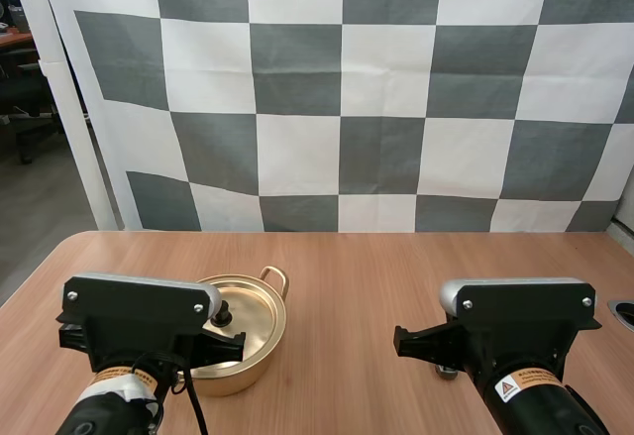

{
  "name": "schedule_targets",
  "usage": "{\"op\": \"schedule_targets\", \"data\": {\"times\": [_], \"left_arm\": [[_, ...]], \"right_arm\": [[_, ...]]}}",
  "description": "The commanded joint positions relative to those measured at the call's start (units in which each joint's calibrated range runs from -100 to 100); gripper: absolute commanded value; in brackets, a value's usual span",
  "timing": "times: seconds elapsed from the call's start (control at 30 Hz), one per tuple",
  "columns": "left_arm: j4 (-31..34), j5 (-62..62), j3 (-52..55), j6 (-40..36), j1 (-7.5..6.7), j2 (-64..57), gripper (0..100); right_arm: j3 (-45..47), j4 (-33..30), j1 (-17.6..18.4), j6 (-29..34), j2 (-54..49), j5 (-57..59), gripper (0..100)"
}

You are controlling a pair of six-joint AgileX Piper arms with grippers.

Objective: Open the pot, put the car inside, and close it

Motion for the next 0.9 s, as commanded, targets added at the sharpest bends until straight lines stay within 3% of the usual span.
{"op": "schedule_targets", "data": {"times": [0.0,0.13,0.27,0.5,0.87], "left_arm": [[-0.1,0.1,0.0,0.0,-0.04,0.0,0],[-0.1,0.1,0.0,0.0,-0.04,0.0,0],[-0.2,0.1,0.0,0.0,-0.04,0.0,0],[-0.2,0.1,0.0,0.0,-0.04,0.0,0],[-0.2,0.1,0.0,0.0,-0.04,0.0,0]], "right_arm": [[0.0,0.0,0.0,0.0,0.0,0.1,0],[0.0,0.6,0.0,0.1,0.0,-0.1,0],[0.0,8.0,0.0,0.2,0.0,-0.1,0],[0.0,14.0,0.0,0.2,0.0,-0.1,0],[0.0,14.7,0.0,0.2,0.0,-0.1,0]]}}
